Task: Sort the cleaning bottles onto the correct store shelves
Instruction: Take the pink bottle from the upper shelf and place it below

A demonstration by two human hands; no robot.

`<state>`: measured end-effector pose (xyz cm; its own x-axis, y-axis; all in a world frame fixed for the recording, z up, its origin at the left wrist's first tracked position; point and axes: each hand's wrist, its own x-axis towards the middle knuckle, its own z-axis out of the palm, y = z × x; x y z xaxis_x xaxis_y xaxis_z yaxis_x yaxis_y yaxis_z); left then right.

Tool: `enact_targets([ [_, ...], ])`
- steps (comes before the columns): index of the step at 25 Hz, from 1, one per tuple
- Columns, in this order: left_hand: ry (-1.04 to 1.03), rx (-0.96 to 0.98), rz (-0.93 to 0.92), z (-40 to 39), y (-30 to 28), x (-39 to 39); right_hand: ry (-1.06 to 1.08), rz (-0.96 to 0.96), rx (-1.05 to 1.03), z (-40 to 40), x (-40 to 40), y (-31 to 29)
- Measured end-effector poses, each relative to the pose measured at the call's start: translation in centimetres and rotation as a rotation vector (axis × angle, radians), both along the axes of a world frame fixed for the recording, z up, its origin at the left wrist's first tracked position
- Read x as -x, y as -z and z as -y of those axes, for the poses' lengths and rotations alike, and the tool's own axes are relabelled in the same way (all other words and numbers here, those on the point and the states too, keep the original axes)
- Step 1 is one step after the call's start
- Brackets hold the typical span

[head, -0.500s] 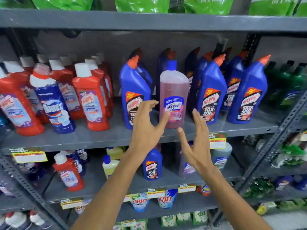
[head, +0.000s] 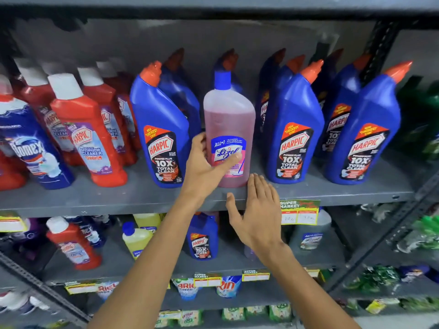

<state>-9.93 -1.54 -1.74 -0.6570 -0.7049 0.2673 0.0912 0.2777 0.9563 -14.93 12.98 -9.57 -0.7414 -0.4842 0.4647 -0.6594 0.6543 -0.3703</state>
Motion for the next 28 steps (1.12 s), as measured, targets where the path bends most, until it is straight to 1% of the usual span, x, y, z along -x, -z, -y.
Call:
enact_targets([
  [3,0.059,-0.057,-0.002,1.1,-1.2,1.0,0.028,-0.005,-0.043,0.3,0.0,0.2],
  [6,0.073,-0.042,-0.016,1.4,-1.7,1.1,0.032,-0.007,-0.049,0.3,0.1,0.1],
  [9,0.066,0.002,-0.076,0.4,-2.2,-0.1,0.026,-0.013,-0.061,0.2,0.0,0.1],
  [12,0.054,0.111,-0.188,-1.1,-3.5,-3.0,0.013,0.001,-0.067,0.1,0.0,-0.1],
  [14,0.06,0.131,-0.238,-1.8,-4.1,-6.3,-0.011,0.003,-0.095,-0.1,0.2,-0.5],
  [16,0.03,0.185,-0.162,-2.3,-3.8,-10.1,-0.065,-0.006,-0.167,-0.2,0.2,-0.9],
  [18,-0.003,0.207,0.0,-2.3,-1.5,-14.0,-0.111,-0.002,-0.2,0.1,0.6,-1.2],
  [20,-0.023,0.115,0.157,-2.1,2.0,-17.7,-0.15,0.002,-0.188,0.8,0.9,-1.4],
  [21,-0.014,0.074,0.193,-2.1,3.8,-19.2,-0.157,-0.005,-0.181,1.1,1.0,-1.4],
  [23,-0.015,0.015,0.194,-2.6,7.0,-21.3,-0.141,-0.039,-0.164,1.6,1.0,-1.2],
  [26,-0.119,-0.05,0.207,-2.5,12.1,-22.3,-0.114,-0.103,-0.116,1.8,1.1,-0.5],
  [28,-0.169,-0.128,0.228,-1.8,15.9,-22.0,-0.103,-0.129,-0.096,1.8,1.0,-0.2],
])
